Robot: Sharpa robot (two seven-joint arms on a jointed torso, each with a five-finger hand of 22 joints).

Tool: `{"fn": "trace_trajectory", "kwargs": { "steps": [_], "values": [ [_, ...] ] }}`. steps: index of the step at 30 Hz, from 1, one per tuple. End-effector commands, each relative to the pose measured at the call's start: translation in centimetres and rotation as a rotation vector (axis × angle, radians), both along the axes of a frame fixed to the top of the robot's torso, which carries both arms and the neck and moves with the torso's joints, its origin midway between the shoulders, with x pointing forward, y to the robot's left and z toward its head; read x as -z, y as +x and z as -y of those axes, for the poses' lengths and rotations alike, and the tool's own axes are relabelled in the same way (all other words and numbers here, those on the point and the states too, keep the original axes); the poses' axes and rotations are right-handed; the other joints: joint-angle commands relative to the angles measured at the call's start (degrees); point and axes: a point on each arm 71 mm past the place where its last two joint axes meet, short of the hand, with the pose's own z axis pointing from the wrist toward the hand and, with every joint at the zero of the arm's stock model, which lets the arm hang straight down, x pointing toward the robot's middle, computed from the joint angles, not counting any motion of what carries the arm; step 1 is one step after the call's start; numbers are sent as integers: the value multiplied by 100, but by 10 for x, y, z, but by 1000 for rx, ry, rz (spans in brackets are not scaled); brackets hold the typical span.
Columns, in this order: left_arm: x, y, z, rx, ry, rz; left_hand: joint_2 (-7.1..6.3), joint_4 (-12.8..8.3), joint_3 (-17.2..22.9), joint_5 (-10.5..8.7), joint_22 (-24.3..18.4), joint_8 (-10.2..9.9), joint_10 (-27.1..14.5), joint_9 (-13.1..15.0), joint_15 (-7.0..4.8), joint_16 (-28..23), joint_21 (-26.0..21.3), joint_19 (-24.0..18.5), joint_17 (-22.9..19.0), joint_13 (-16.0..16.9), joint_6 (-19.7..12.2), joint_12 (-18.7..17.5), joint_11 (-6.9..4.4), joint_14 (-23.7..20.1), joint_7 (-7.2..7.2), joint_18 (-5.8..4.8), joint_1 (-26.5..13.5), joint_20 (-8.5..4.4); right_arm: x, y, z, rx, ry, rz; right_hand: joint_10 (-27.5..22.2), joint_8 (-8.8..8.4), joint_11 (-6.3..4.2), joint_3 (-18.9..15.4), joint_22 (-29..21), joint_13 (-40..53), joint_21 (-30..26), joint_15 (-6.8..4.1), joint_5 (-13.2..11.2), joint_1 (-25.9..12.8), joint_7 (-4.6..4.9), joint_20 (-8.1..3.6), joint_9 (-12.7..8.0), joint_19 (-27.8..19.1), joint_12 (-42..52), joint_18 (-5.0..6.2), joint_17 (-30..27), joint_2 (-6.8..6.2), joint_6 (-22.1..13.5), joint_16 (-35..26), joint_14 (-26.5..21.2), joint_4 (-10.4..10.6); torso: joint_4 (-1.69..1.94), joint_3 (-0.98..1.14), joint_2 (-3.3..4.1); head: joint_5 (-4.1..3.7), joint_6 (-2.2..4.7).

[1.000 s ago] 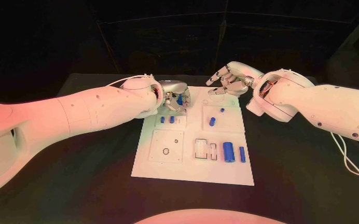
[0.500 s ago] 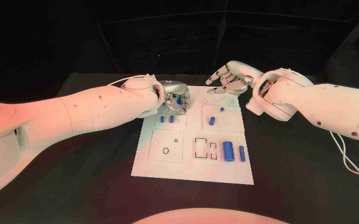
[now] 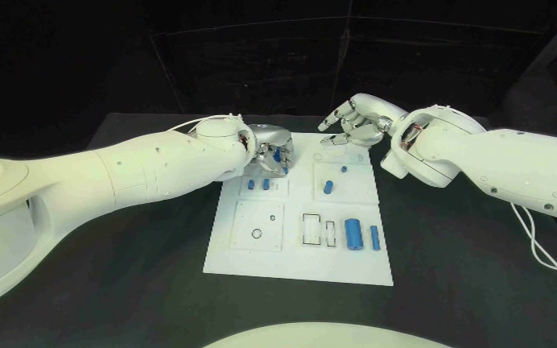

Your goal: Assemble the parts on the task board

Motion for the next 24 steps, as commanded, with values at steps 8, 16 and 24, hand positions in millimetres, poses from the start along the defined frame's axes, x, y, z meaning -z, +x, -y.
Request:
{"fn": "trace_trajectory", "kwargs": {
  "steps": [8, 16, 24],
  "values": [
    [7, -1, 0, -2, 42, -25, 144, -25, 126, 1, 107, -3, 250, 4, -74, 43, 107, 53, -31, 21, 201, -28, -62, 120, -40, -107, -48, -36, -2, 0, -1, -2, 4, 11, -19, -11, -17, 41, 9, 9, -32, -12, 29, 4, 18, 1, -9, 32, 2, 113, 15, 61, -39, -6, 15, 19, 2, 0, -2, -7, -13],
    [3, 1, -1, -11, 6, 24, 279, -138, 309, -11, 204, 31, 425, 23, -116, 61, 186, 71, -37, 35, 369, -37, -111, 123, -64, -124, 44, -80, -2, 0, -1, -3, 5, 12, -19, -11, -17, 41, 9, 9, -32, -12, 29, 4, 18, 1, -9, 32, 2, 113, 15, 61, -39, -6, 15, 19, 6, -1, -3, -10, -3],
    [-3, 1, -3, -8, -52, 77, 283, -152, 350, -13, 293, 12, 432, 17, -110, 63, 266, 90, -50, 28, 376, -76, -97, 123, -42, -145, 16, -83, -2, 0, -1, -3, 5, 13, -19, -11, -17, 41, 9, 9, -32, -12, 29, 4, 18, 1, -9, 32, 2, 113, 15, 61, -39, -6, 15, 19, 3, -4, 0, -12, 12]
  ]
}}
